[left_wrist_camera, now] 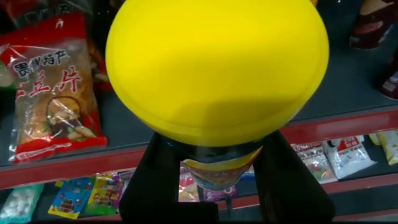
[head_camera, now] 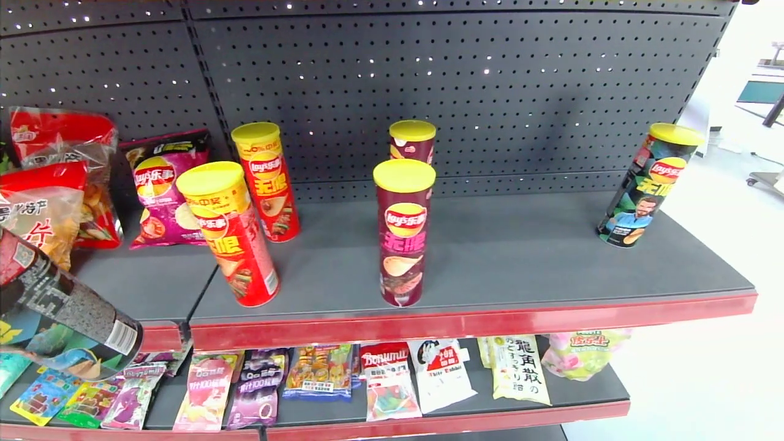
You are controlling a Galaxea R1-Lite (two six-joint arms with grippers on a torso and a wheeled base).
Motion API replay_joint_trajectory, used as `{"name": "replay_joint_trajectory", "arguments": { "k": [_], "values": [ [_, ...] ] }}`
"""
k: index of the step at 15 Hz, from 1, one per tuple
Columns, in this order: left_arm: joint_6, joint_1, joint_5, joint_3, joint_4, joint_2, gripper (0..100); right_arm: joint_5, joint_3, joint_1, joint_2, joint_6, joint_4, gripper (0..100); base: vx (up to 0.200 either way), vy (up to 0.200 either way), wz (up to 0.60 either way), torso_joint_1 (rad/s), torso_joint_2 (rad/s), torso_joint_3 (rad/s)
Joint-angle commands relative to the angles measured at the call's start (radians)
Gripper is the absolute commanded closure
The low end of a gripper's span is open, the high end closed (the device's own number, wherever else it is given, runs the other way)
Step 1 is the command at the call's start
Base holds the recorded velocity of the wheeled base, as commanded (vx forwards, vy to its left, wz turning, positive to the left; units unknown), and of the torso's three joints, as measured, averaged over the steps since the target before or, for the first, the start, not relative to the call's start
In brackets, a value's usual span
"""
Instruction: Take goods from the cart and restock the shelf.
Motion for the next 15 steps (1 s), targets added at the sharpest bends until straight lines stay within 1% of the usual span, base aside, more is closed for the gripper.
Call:
{"name": "replay_joint_trajectory", "arguments": {
  "k": [1,6,7,8,15],
  "values": [
    [0.000,0.002,0.001,-0.002,0.000,-0.001,100,0.000,0.000,0.000,0.001,-0.001,0.000,0,0.000,-0.200,0.00,0.002,0.00,0.002],
    [0.003,0.002,0.001,-0.003,0.000,-0.004,100,0.000,0.000,0.000,0.001,0.001,0.000,0,0.000,-0.200,0.00,0.003,0.00,0.001],
    [0.020,0.002,0.001,-0.005,0.001,-0.006,100,0.000,0.000,0.000,0.001,0.001,0.000,0,0.000,-0.200,0.00,-0.002,0.00,0.002],
    [0.021,0.002,0.000,-0.005,0.001,-0.006,100,0.000,0.000,0.000,0.001,0.001,0.000,0,0.000,-0.200,0.00,0.002,0.00,0.002],
    [0.021,0.002,-0.003,0.005,0.007,-0.013,100,0.000,0.000,0.000,0.001,0.006,0.000,0,0.000,-0.200,0.00,0.002,0.00,0.003]
  ]
}}
